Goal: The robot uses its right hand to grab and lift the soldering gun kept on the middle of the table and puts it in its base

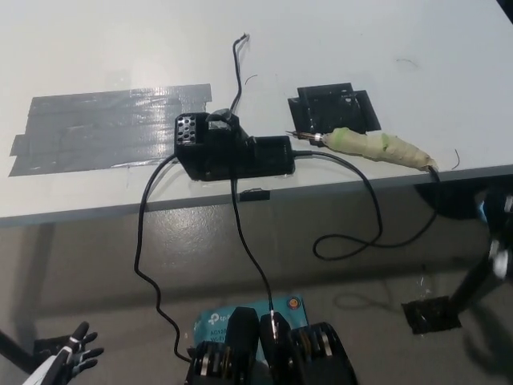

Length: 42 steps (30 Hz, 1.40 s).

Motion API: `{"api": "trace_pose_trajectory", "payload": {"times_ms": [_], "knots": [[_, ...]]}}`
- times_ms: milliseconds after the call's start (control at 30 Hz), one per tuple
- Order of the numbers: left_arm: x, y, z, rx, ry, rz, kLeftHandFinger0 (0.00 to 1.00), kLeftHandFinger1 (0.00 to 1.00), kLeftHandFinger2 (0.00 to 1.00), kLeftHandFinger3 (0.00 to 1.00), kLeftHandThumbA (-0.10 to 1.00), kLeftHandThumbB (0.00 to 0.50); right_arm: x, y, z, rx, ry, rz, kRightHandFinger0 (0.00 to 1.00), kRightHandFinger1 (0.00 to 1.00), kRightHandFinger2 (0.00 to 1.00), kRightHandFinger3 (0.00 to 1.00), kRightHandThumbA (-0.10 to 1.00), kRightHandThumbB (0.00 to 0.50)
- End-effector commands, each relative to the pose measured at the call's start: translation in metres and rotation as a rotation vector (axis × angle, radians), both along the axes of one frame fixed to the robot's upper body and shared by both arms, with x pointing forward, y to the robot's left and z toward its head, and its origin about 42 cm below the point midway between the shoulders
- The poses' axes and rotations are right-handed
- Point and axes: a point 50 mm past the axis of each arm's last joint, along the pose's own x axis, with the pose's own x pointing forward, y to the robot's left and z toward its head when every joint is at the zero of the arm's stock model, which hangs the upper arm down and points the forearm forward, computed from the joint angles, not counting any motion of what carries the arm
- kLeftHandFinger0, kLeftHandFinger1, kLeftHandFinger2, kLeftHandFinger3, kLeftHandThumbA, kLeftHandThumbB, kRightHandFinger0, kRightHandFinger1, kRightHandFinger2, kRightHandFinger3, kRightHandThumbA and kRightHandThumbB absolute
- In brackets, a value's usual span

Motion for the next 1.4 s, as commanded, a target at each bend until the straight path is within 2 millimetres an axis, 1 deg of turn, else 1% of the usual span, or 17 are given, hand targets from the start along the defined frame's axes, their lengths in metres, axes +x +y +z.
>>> {"api": "trace_pose_trajectory", "payload": {"times_ms": [0, 100, 133, 200, 300, 367, 467, 567, 667, 733, 800, 833, 933, 1033, 1100, 1200, 1367], "knots": [[-0.005, 0.007, 0.009, -0.007, -0.001, -0.014, 1.0, 1.0, 0.98, 1.0, 1.0, 0.475, 0.024, 0.023, 0.083, -0.005, -0.286, 0.019, 1.0, 1.0, 0.93, 1.0, 0.1, 0.22], [-0.002, 0.008, 0.011, 0.0, -0.008, -0.012, 1.0, 1.0, 0.98, 1.0, 1.0, 0.486, 0.049, 0.038, 0.119, -0.023, -0.382, 0.052, 1.0, 1.0, 0.92, 1.0, 0.2, 0.228], [-0.002, 0.008, 0.011, -0.001, -0.009, -0.009, 1.0, 1.0, 0.98, 1.0, 1.0, 0.499, 0.057, 0.045, 0.134, -0.049, -0.407, 0.061, 1.0, 1.0, 0.93, 1.0, 0.25, 0.27], [-0.001, 0.008, 0.011, 0.0, -0.011, -0.011, 1.0, 1.0, 0.97, 1.0, 1.0, 0.5, 0.066, 0.053, 0.148, -0.094, -0.416, 0.073, 1.0, 1.0, 1.0, 1.0, 0.35, 0.3], [0.001, 0.009, 0.012, 0.002, -0.009, -0.022, 1.0, 1.0, 0.98, 1.0, 1.0, 0.5, 0.077, 0.064, 0.167, -0.234, -0.353, 0.08, 1.0, 1.0, 1.0, 1.0, 0.51, 0.349], [0.001, 0.009, 0.012, -0.001, -0.009, -0.02, 1.0, 1.0, 0.97, 1.0, 1.0, 0.5, 0.096, 0.081, 0.179, -0.386, -0.236, 0.066, 1.0, 1.0, 1.0, 1.0, 0.57, 0.405], [0.002, 0.008, 0.012, -0.003, -0.011, -0.022, 1.0, 1.0, 0.98, 1.0, 1.0, 0.494, 0.118, 0.085, 0.176, -0.449, -0.173, 0.058, 1.0, 1.0, 1.0, 1.0, 0.65, 0.467], [0.001, 0.008, 0.012, -0.004, -0.012, -0.016, 1.0, 1.0, 0.99, 1.0, 1.0, 0.464, 0.142, 0.088, 0.169, -0.498, -0.101, 0.022, 1.0, 1.0, 1.0, 1.0, 0.66, 0.487], [0.002, 0.007, 0.013, -0.006, -0.02, -0.013, 1.0, 1.0, 0.99, 1.0, 1.0, 0.431, 0.151, 0.089, 0.16, -0.551, -0.098, -0.002, 1.0, 1.0, 1.0, 1.0, 0.7, 0.494], [0.003, 0.007, 0.016, -0.002, -0.023, -0.028, 1.0, 1.0, 0.98, 1.0, 1.0, 0.484, 0.16, 0.091, 0.149, -0.6, -0.051, -0.024, 1.0, 1.0, 1.0, 1.0, 0.74, 0.496], [0.005, 0.007, 0.018, -0.003, -0.026, -0.038, 1.0, 1.0, 0.99, 1.0, 1.0, 0.476, 0.166, 0.092, 0.144, -0.626, -0.011, -0.033, 1.0, 1.0, 1.0, 1.0, 0.76, 0.5], [0.005, 0.006, 0.018, -0.002, -0.029, -0.037, 1.0, 1.0, 1.0, 1.0, 1.0, 0.494, 0.172, 0.099, 0.134, -0.689, 0.091, -0.03, 1.0, 1.0, 1.0, 1.0, 0.82, 0.5], [0.005, 0.005, 0.019, 0.012, -0.031, -0.05, 1.0, 1.0, 0.99, 1.0, 1.0, 0.492, 0.173, 0.107, 0.124, -0.736, 0.162, -0.015, 1.0, 1.0, 1.0, 1.0, 0.87, 0.5], [0.005, 0.004, 0.019, 0.005, -0.033, -0.049, 1.0, 0.99, 0.97, 1.0, 1.0, 0.452, 0.175, 0.118, 0.114, -0.734, 0.194, 0.009, 1.0, 1.0, 1.0, 1.0, 0.91, 0.5], [0.006, 0.004, 0.019, 0.004, -0.034, -0.049, 1.0, 0.98, 0.97, 1.0, 1.0, 0.494, 0.176, 0.125, 0.111, -0.741, 0.197, 0.027, 1.0, 1.0, 1.0, 1.0, 0.96, 0.5], [0.007, 0.003, 0.018, -0.003, -0.033, -0.049, 1.0, 1.0, 1.0, 1.0, 1.0, 0.5, 0.173, 0.135, 0.108, -0.749, 0.205, 0.045, 1.0, 1.0, 1.0, 1.0, 0.98, 0.491], [0.007, 0.001, 0.02, -0.014, -0.036, -0.062, 1.0, 1.0, 0.99, 1.0, 1.0, 0.497, 0.178, 0.12, 0.098, -0.756, 0.246, 0.008, 1.0, 1.0, 1.0, 1.0, 0.93, 0.428]]}}
